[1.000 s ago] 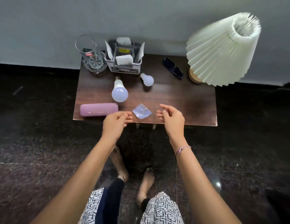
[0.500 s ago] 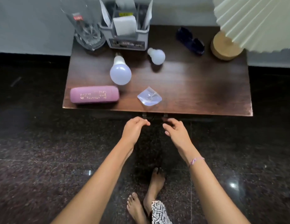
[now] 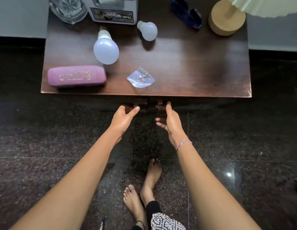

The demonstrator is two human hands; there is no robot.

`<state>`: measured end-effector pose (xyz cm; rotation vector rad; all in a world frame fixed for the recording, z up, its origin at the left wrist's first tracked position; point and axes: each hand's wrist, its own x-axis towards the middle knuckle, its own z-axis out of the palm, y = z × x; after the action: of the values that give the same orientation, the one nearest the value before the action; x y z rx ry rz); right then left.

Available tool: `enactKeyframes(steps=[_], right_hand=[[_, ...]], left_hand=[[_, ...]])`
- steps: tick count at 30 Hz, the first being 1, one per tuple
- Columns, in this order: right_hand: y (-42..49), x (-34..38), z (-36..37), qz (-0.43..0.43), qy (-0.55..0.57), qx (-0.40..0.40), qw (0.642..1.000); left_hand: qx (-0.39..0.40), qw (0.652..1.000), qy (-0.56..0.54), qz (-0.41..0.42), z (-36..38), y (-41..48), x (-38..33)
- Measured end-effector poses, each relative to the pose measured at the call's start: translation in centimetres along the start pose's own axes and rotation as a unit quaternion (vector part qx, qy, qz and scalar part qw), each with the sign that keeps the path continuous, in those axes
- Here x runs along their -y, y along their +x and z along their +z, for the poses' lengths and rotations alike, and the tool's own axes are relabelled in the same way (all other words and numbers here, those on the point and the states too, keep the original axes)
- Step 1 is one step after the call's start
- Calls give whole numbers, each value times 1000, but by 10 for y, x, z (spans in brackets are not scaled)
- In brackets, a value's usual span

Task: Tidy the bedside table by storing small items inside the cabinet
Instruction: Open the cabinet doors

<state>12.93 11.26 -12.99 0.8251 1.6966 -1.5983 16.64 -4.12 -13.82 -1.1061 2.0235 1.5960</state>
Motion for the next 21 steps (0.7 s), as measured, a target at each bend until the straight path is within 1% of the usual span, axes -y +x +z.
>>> enactKeyframes(steps=[1,3,5,6,8,10,13,15,16,18,19,21], right_hand=[[-3,-4,1,4,-2,-15,1000],[-10,-17,3,11,15,-44,999],[-20,-29,5,23,53,-61,996],[-23,-34,5,24,52,-66,996],[-27,-41,6,17,11,-81,997],[-27,-40,7,19,-9,-104,994],[-25,-31,15,30,32,-140,989],[-26,-26,20,8,76,-190,979],[-26,-24,21,-12,74,-223,972],[-26,-21,22,-65,50,-279,957],[-26,-18,24,-99,30,-299,948],[-27,-9,29,-168,-48,-341,924]], left_hand=[[-9,1000,3,-5,-3,-4,2],[-21,999,47,-16,-8,-16,10],[-11,996,82,-32,-10,-28,18],[2,996,82,-41,-11,-33,21],[27,995,74,-64,-9,-39,22],[14,994,60,-96,-1,-38,17],[-58,988,82,-119,13,-32,10],[-91,986,40,-131,21,-31,8],[-105,985,13,-137,24,-33,8],[-173,977,5,-128,30,-39,3],[-225,968,26,-107,32,-41,-1],[-318,942,90,-54,34,-44,-9]])
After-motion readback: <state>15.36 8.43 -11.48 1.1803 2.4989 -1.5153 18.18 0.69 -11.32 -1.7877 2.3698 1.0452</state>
